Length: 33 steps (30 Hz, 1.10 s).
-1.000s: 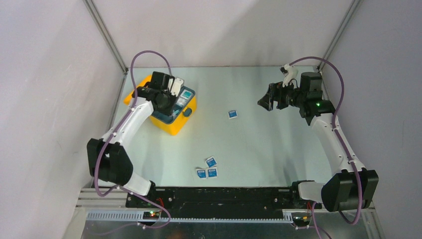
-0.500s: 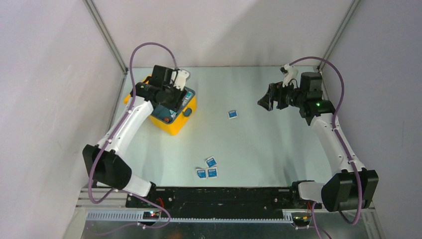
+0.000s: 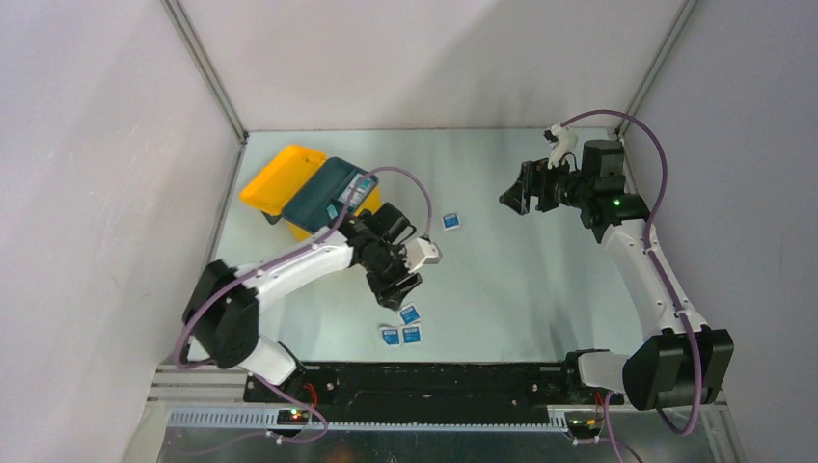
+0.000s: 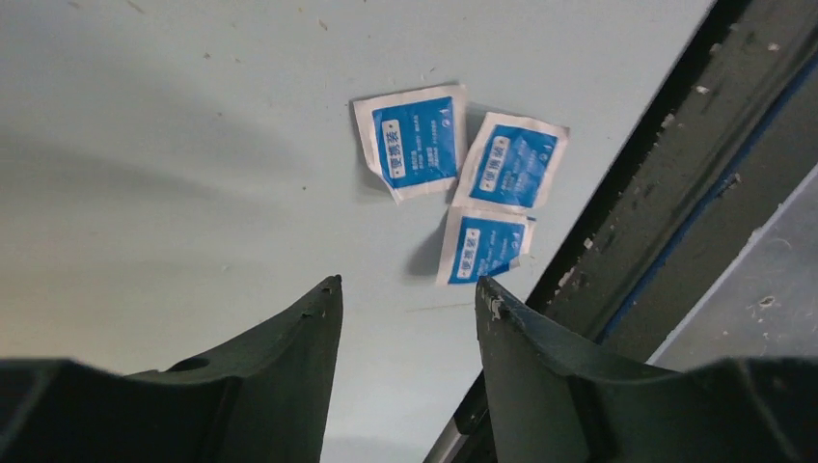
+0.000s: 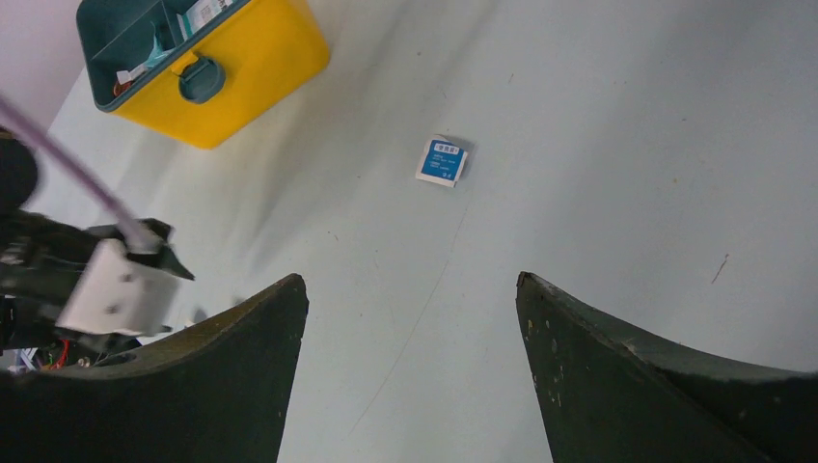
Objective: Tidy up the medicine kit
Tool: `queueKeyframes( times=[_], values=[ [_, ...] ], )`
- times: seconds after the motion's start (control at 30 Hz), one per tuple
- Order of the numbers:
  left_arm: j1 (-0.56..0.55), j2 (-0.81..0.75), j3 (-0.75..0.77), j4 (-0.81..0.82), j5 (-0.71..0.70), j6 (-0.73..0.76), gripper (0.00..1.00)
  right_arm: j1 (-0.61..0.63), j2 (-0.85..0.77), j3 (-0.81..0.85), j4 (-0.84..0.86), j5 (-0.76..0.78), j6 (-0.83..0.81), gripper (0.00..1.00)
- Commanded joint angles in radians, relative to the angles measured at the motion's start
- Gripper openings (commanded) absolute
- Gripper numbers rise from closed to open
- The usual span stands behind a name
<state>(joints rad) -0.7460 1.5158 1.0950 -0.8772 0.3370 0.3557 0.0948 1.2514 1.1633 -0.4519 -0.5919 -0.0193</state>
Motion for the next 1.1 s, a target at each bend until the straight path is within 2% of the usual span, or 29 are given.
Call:
queueKeyframes(
  times=[0.0,0.27,0.33,0.5,0.57,0.6,0.63,0.77,0.83,0.97,1.07],
  values=[
    [-0.006,0.115,-0.023,0.08,-0.021,-0.127,0.57,-0.004,-0.009,0.002,0.007,-0.006,-0.012,0.84],
    [-0.033,0.254,-0.005,0.164,-0.015,-0.241,0.57,-0.004,-0.012,0.001,-0.002,0.0,-0.021,0.84],
    [-0.046,0.281,0.002,0.166,-0.017,-0.247,0.54,-0.005,-0.013,0.001,-0.004,0.002,-0.022,0.84],
    [-0.061,0.322,0.003,0.166,0.022,-0.255,0.32,-0.009,-0.02,-0.014,0.007,0.002,-0.024,0.84],
    [-0.063,0.325,0.0,0.166,0.031,-0.252,0.18,-0.009,-0.019,-0.016,0.01,0.0,-0.024,0.84],
    [-0.063,0.322,-0.003,0.166,0.03,-0.248,0.06,-0.01,-0.02,-0.016,0.012,-0.002,-0.023,0.84],
    [-0.064,0.317,-0.004,0.165,0.027,-0.245,0.03,-0.01,-0.021,-0.016,0.013,-0.001,-0.022,0.84],
    [-0.056,0.253,-0.006,0.151,-0.03,-0.203,0.0,-0.011,-0.023,-0.016,0.021,-0.003,-0.019,0.84],
    [-0.038,0.189,0.017,0.146,-0.109,-0.172,0.0,-0.012,-0.021,-0.016,0.02,-0.005,-0.018,0.84],
    [0.036,-0.001,0.08,0.145,-0.19,-0.129,0.0,-0.011,-0.018,-0.016,0.023,-0.008,-0.016,0.84],
    [0.13,-0.093,0.133,0.145,-0.219,-0.114,0.0,-0.011,-0.014,-0.016,0.027,-0.012,-0.012,0.84]
  ],
)
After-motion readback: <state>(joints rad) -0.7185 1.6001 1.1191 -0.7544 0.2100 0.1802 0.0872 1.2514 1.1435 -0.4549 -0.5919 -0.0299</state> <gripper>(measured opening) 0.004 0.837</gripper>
